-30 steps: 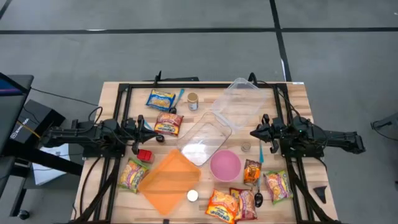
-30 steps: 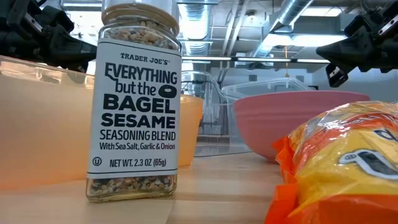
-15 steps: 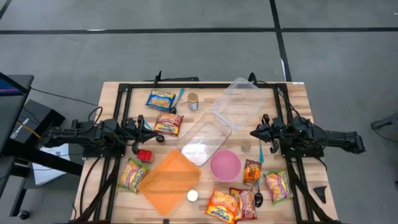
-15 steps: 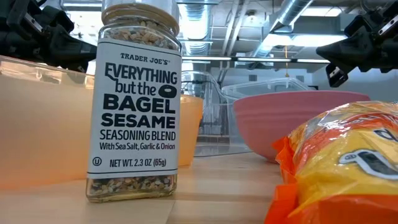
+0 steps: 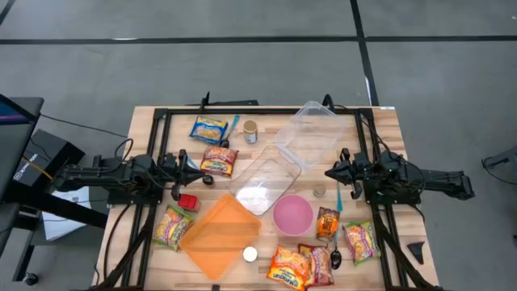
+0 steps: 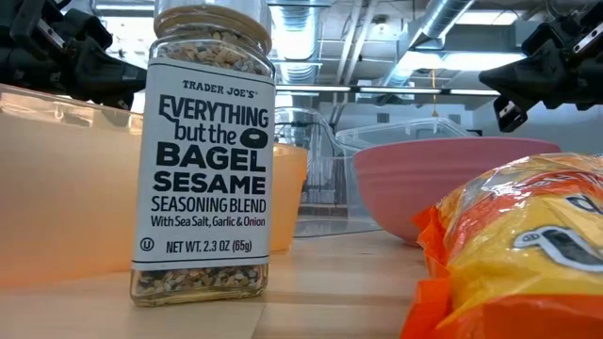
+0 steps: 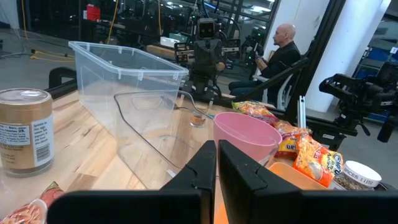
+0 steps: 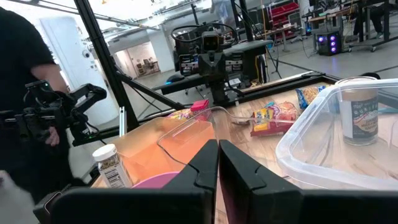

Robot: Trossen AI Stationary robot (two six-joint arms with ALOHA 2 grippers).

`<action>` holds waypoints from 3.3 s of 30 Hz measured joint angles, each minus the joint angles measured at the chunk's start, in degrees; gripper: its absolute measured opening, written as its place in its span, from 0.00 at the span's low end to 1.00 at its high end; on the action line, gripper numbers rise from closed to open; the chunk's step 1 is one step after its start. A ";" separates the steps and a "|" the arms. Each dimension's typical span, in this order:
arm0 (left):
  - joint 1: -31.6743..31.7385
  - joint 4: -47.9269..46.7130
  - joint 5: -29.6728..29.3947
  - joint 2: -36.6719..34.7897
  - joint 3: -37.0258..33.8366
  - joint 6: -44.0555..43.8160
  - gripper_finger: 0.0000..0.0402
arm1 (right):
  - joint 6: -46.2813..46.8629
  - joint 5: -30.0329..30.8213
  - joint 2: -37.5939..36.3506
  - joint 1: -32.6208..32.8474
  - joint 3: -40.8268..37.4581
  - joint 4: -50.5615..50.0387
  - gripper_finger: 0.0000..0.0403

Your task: Pick & Place Food Item

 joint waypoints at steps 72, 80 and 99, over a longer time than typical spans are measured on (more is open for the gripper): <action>-0.02 66.01 -28.04 29.29 8.28 0.04 0.57 | 15.51 25.92 0.00 -0.04 2.82 38.26 0.16; 0.00 55.66 -25.97 34.52 27.36 14.64 0.59 | 15.63 26.77 -0.04 -0.04 2.99 45.69 0.41; -0.02 32.90 -25.46 42.63 50.01 25.01 0.62 | 7.45 15.29 11.12 0.03 24.30 41.66 0.56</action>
